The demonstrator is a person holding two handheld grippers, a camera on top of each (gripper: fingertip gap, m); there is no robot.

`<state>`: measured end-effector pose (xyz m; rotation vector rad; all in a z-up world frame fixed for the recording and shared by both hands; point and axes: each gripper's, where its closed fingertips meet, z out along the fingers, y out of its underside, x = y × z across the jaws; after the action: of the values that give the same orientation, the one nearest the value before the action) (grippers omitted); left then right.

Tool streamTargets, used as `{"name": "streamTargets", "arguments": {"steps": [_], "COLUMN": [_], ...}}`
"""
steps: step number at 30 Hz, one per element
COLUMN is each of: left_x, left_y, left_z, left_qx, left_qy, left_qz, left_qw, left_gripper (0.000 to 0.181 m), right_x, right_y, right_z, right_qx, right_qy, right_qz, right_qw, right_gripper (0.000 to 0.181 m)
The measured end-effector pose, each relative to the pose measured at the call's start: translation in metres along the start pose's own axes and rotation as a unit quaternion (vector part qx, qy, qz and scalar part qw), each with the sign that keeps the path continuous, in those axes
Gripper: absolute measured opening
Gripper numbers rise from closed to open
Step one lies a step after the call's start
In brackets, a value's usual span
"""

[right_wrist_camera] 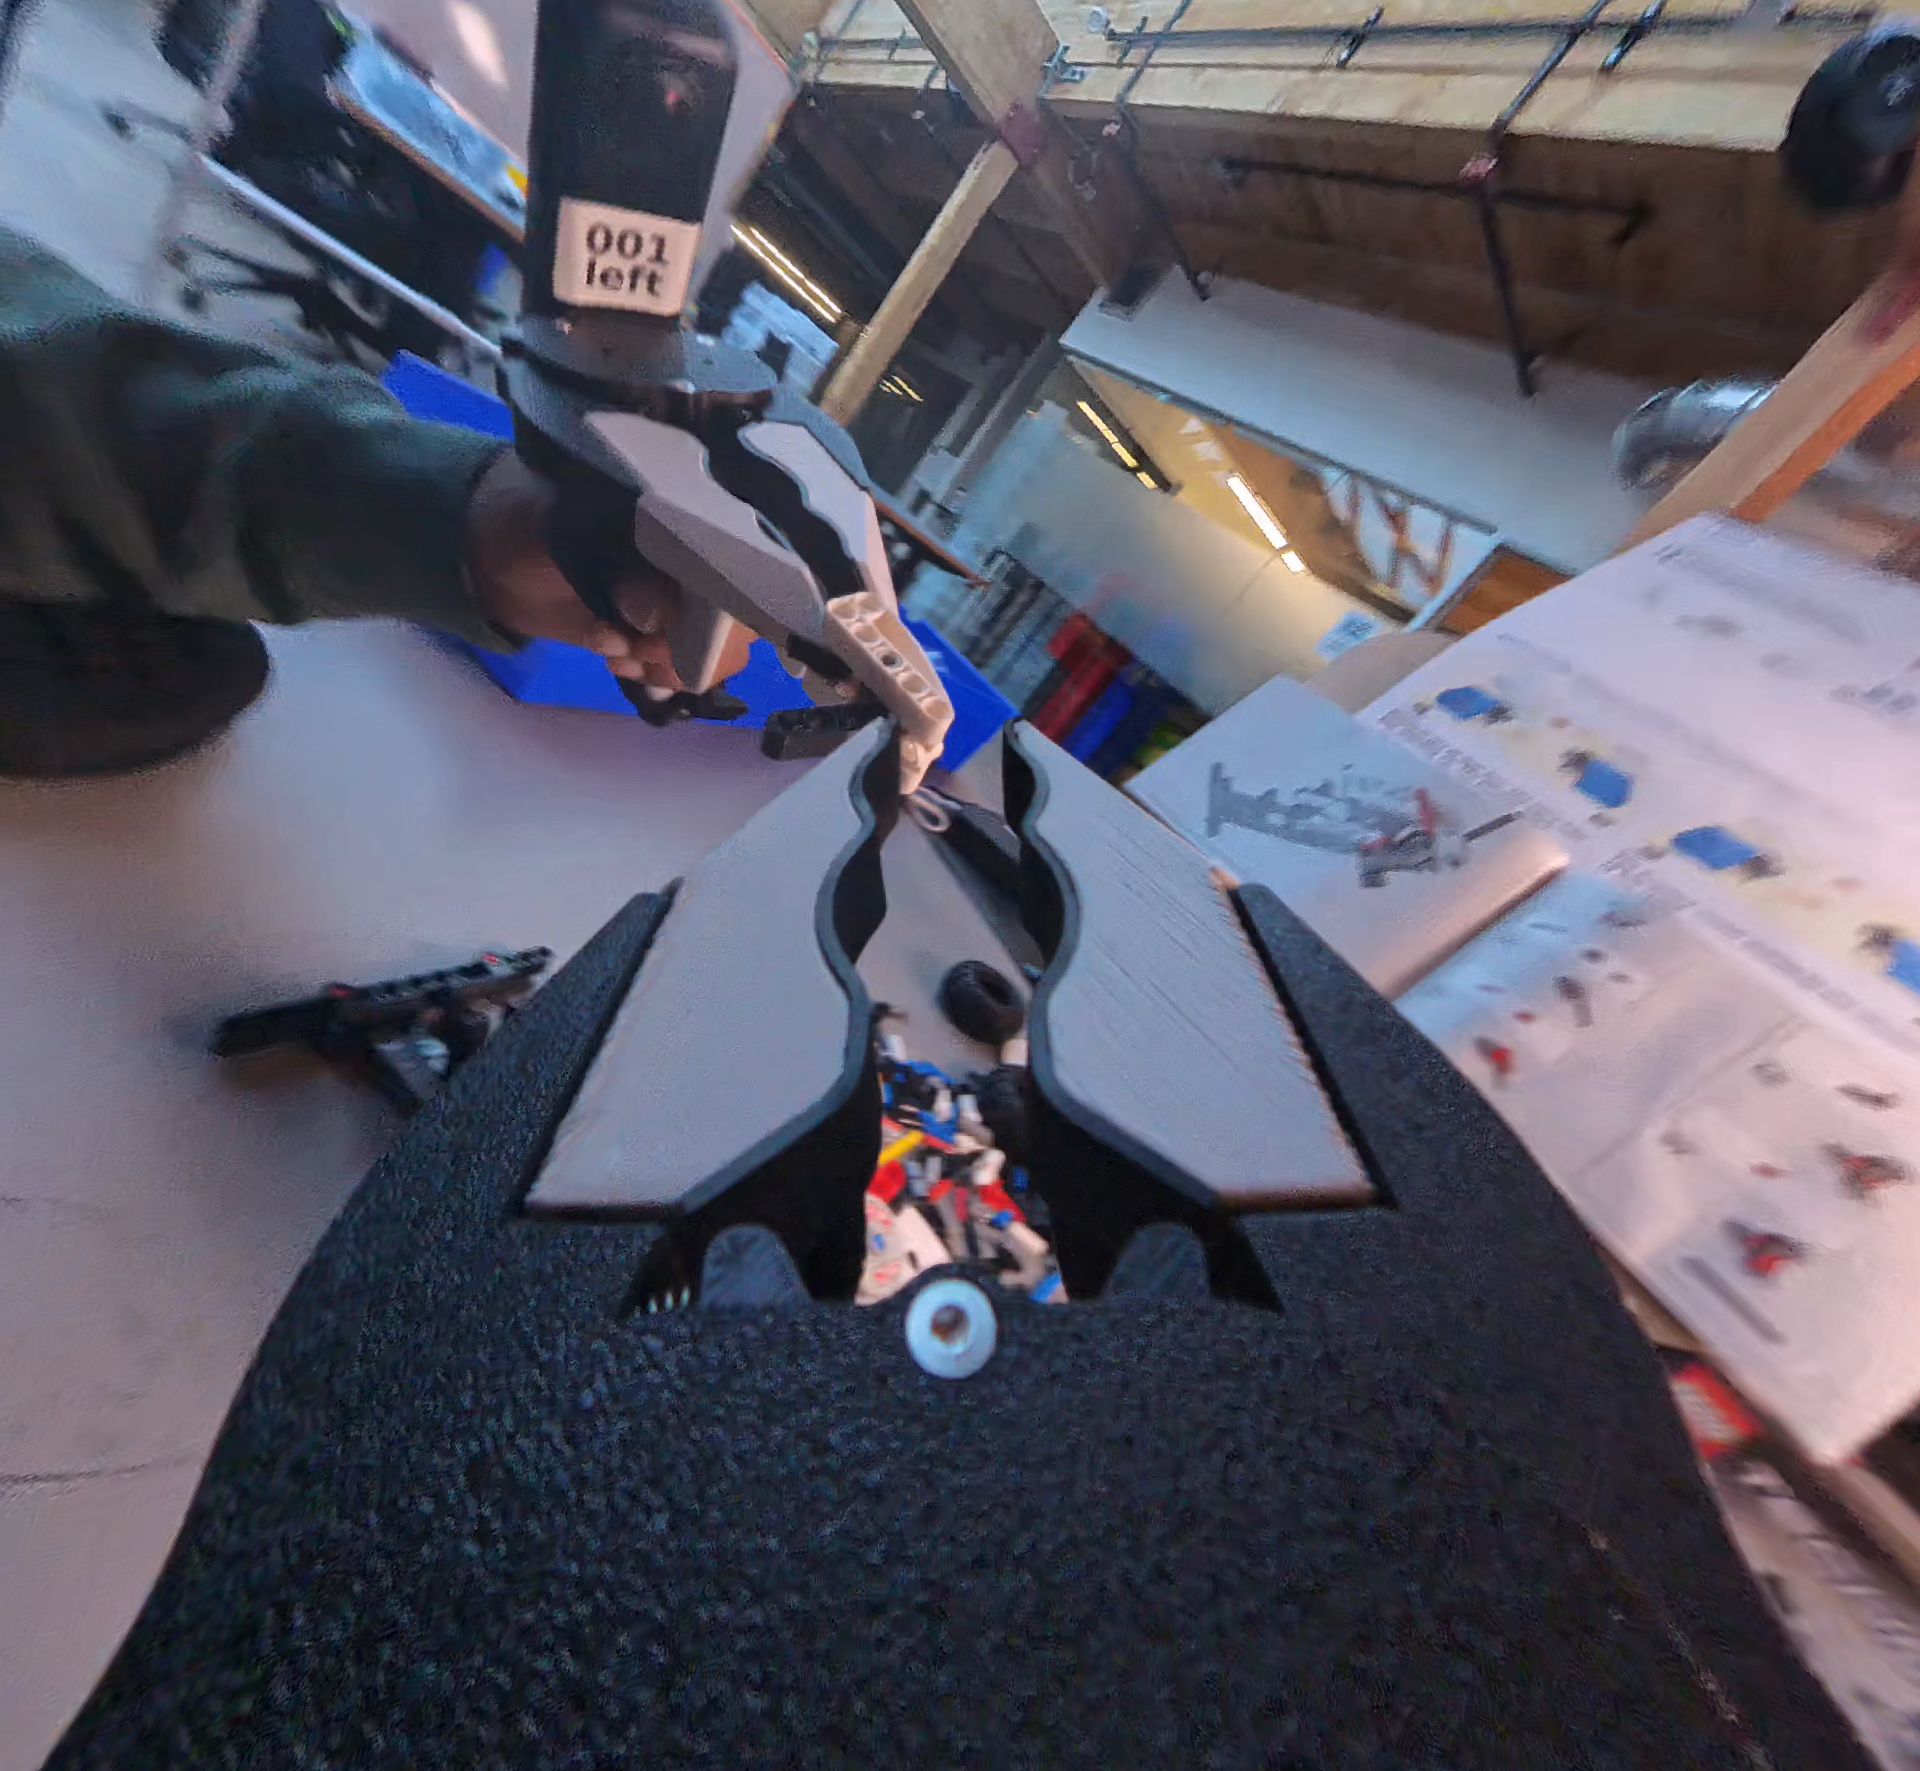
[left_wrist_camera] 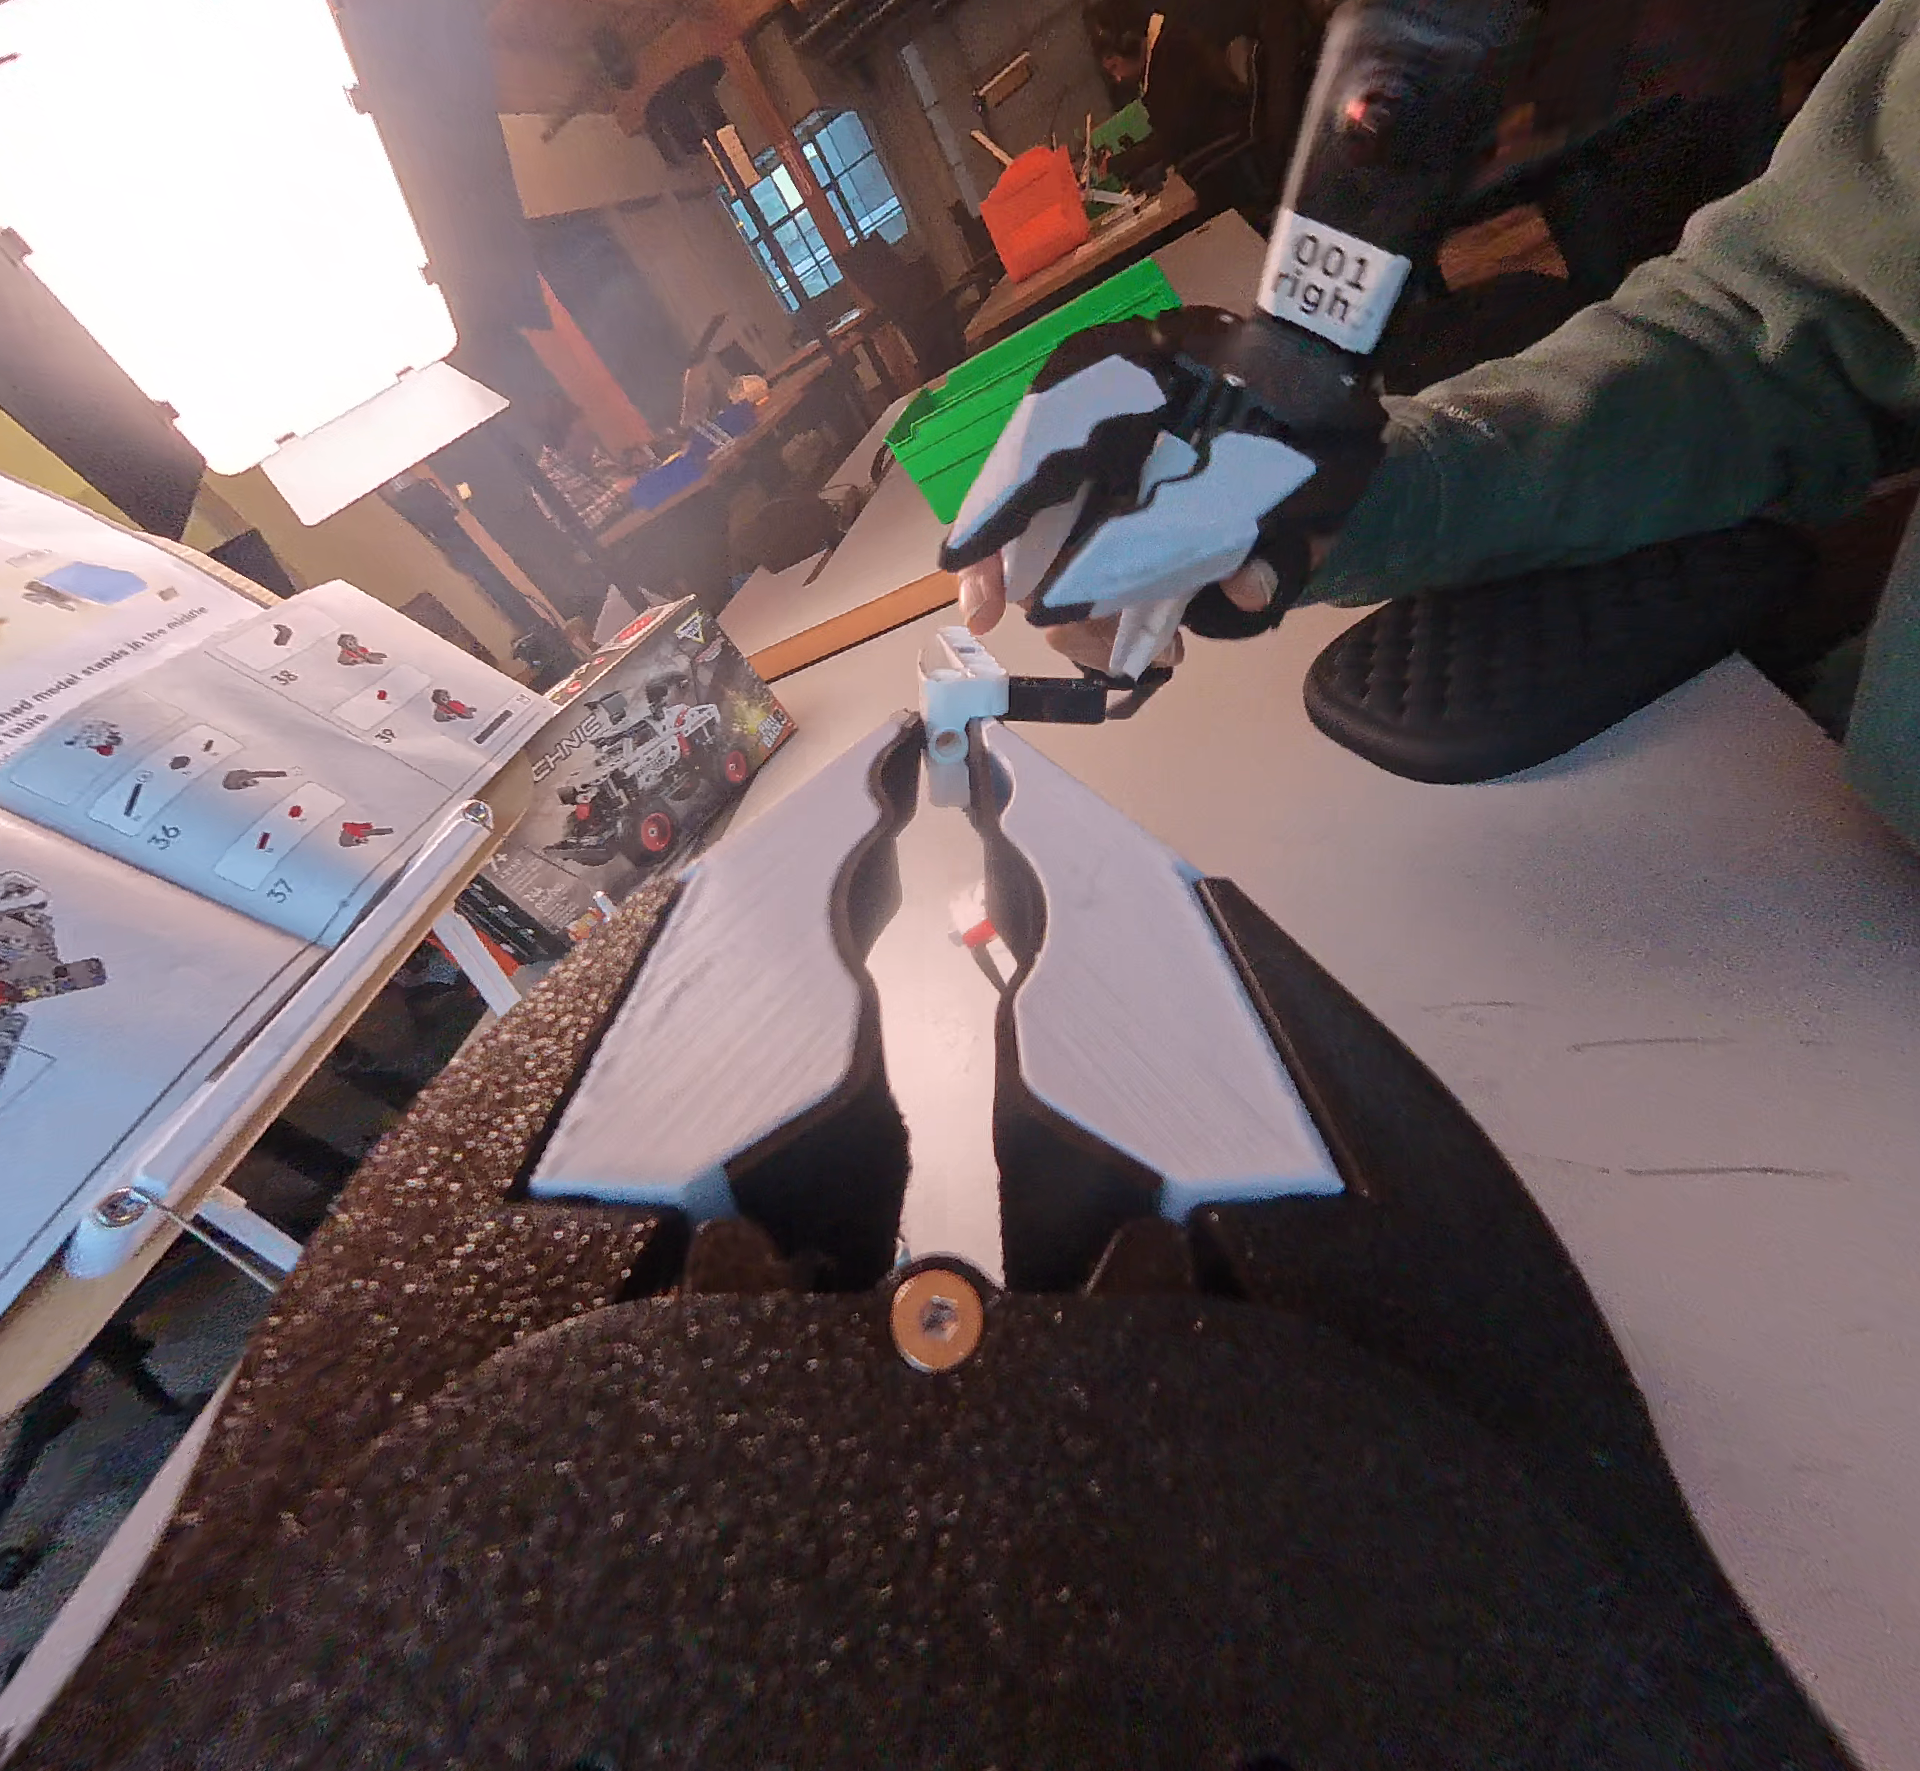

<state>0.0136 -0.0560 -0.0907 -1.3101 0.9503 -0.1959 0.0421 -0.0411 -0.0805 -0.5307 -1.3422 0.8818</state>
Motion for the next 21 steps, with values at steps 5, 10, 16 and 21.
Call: {"name": "streamTargets", "arguments": {"steps": [5, 10, 16, 21], "left_x": [0.013, 0.026, 0.025, 0.023], "left_y": [-0.002, -0.001, 0.0, 0.002], "left_z": [0.007, 0.013, 0.015, 0.014], "left_qx": [-0.006, -0.009, -0.003, -0.003], "left_qy": [0.016, 0.039, 0.041, 0.037], "left_qz": [0.038, 0.045, 0.012, 0.003], "left_qw": [0.999, 0.998, 0.999, 0.999], "left_gripper": [0.008, 0.008, 0.007, 0.014], "right_x": [-0.014, -0.026, -0.025, -0.026], "right_y": [0.002, 0.002, 0.003, 0.004], "right_z": [-0.001, 0.001, -0.002, -0.001], "right_qx": [-0.003, -0.013, -0.012, -0.009], "right_qy": [-0.09, -0.117, -0.115, -0.116], "right_qz": [0.131, 0.137, 0.115, 0.11], "right_qw": [0.987, 0.984, 0.987, 0.987], "right_gripper": [0.023, 0.015, 0.012, 0.012]}}
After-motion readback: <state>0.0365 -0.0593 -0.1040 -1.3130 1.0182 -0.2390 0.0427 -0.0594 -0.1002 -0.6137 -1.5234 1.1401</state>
